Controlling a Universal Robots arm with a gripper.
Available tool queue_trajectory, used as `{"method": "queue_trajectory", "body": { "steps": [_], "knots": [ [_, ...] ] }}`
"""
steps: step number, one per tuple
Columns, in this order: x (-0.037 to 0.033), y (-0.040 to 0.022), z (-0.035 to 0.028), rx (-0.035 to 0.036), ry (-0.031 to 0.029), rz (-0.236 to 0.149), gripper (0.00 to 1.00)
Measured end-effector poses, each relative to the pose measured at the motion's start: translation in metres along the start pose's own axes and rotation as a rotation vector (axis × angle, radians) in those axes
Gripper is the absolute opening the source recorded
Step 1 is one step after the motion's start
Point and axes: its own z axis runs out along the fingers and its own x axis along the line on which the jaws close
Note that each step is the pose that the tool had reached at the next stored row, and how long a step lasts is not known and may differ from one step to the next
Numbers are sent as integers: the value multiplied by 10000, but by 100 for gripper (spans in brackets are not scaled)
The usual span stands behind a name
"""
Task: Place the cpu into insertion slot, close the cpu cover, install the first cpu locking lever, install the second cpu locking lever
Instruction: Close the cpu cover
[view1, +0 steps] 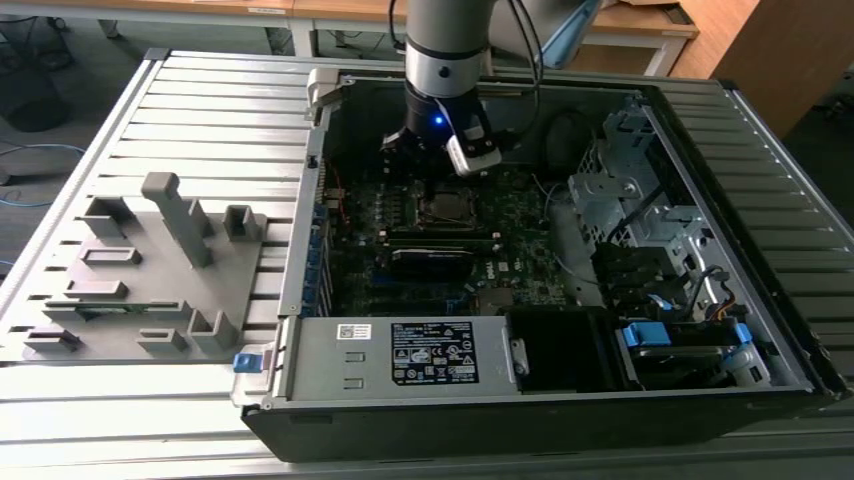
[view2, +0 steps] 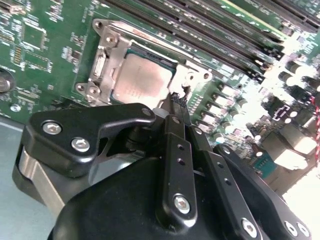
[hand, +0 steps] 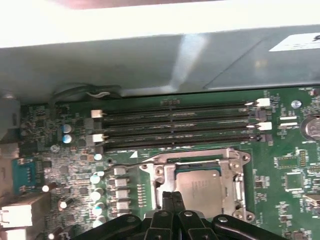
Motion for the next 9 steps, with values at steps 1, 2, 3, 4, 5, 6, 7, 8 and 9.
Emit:
{"method": "queue_trajectory", "body": {
  "steps": [1,2,3,4,5,6,7,8,9],
  "knots": [
    [-21,2,0,0,0,0,11],
    [-43,4,1,-1,0,-1,11],
    [-65,6,1,0,0,-1,11],
    [-90,8,1,0,0,-1,11],
    [-113,10,2,0,0,0,11],
    [-136,13,2,1,0,0,11],
    [-158,14,2,0,0,-1,11],
    [-178,16,2,0,0,-1,11],
    [-196,18,3,0,0,-1,11]
  ]
}}
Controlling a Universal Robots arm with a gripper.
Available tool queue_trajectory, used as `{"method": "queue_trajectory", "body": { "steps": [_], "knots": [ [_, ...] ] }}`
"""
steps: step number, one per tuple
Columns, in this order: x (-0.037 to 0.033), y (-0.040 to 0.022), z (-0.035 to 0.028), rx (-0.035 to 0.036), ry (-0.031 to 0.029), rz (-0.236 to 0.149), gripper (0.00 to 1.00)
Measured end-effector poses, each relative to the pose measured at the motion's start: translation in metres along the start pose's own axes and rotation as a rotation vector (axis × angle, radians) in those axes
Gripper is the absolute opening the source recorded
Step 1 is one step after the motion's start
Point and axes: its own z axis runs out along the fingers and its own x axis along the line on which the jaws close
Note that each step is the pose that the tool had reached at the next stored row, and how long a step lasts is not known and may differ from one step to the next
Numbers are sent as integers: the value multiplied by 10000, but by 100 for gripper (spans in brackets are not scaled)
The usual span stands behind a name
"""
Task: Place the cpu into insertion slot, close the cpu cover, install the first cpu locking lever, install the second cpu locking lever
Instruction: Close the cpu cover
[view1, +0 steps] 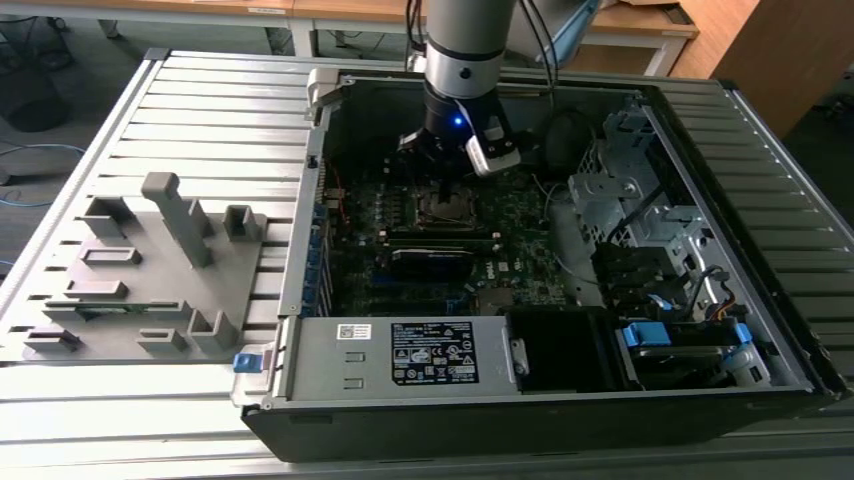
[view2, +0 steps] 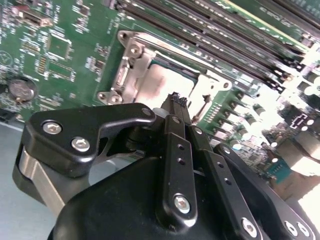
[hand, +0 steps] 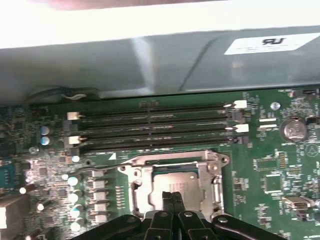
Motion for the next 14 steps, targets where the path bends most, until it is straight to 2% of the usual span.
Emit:
{"method": "queue_trajectory", "body": {
  "steps": [3,14],
  "knots": [
    [-37,3,0,0,0,-1,11],
    [-41,-13,6,0,-6,0,11]
  ]
}}
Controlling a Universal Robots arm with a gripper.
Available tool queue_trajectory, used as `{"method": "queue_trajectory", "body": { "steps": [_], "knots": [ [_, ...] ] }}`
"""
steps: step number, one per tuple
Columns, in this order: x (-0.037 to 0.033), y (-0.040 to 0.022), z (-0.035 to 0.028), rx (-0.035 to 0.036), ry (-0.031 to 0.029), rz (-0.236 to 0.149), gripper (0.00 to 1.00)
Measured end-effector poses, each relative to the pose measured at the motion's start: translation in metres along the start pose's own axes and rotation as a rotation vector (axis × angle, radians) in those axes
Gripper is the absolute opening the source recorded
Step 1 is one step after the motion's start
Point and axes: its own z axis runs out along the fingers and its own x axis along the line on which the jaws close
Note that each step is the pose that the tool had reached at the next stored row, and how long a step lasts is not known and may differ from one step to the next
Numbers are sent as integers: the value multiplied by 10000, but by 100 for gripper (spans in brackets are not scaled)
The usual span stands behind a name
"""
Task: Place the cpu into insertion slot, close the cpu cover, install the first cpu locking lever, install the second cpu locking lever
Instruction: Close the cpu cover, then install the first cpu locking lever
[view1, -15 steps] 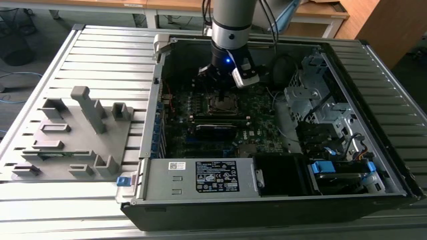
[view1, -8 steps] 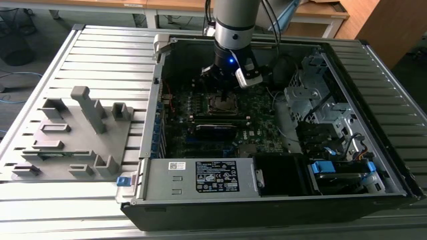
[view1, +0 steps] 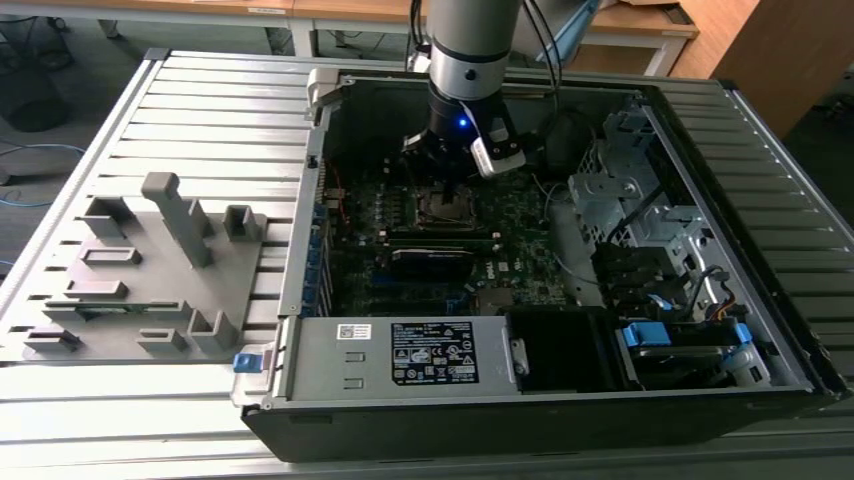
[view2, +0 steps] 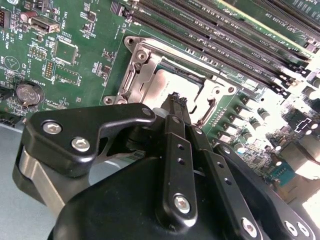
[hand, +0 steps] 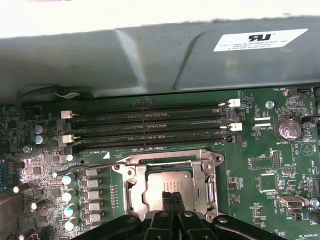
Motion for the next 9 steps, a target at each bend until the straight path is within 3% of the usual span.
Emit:
{"method": "queue_trajectory", "body": {
  "steps": [9],
  "knots": [
    [0,0,1,0,-1,30,11]
  ]
}}
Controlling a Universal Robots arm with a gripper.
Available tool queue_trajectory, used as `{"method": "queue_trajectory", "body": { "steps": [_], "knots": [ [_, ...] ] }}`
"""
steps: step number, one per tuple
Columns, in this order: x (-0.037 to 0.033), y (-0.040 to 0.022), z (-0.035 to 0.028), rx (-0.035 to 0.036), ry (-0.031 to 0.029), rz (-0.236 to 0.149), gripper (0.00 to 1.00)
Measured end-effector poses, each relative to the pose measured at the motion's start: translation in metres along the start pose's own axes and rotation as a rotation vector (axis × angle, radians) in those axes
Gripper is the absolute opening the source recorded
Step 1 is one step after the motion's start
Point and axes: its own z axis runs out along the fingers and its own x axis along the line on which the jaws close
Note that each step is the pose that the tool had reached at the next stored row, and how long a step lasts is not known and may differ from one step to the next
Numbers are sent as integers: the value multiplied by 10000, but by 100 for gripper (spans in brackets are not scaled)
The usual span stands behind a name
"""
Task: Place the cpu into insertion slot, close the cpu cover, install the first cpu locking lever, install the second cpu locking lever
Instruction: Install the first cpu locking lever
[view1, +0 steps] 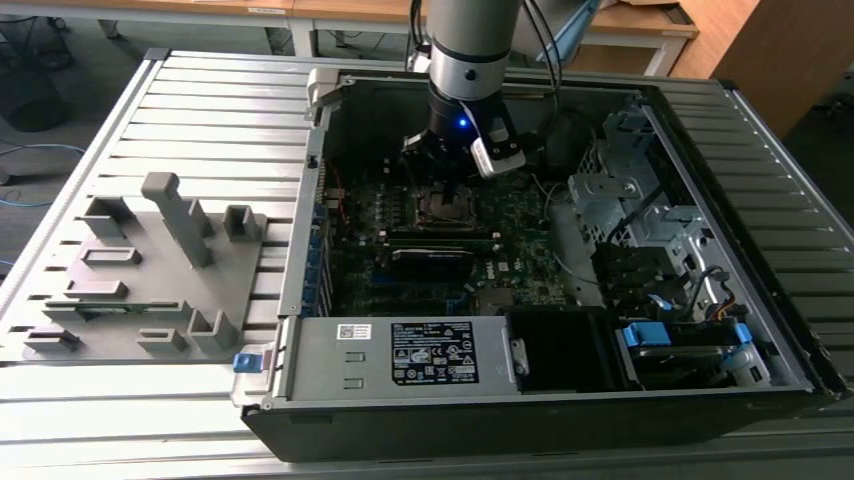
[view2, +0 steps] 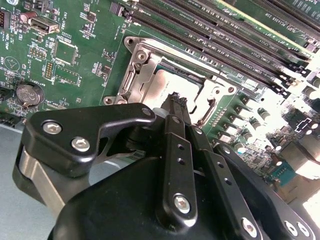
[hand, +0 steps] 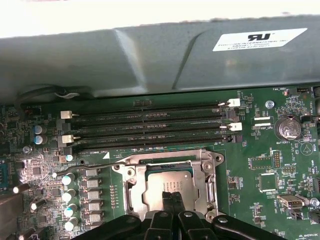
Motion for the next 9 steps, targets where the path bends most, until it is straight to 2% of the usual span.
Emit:
{"method": "queue_trajectory", "body": {
  "steps": [9],
  "knots": [
    [0,0,-11,0,0,0,11]
  ]
}}
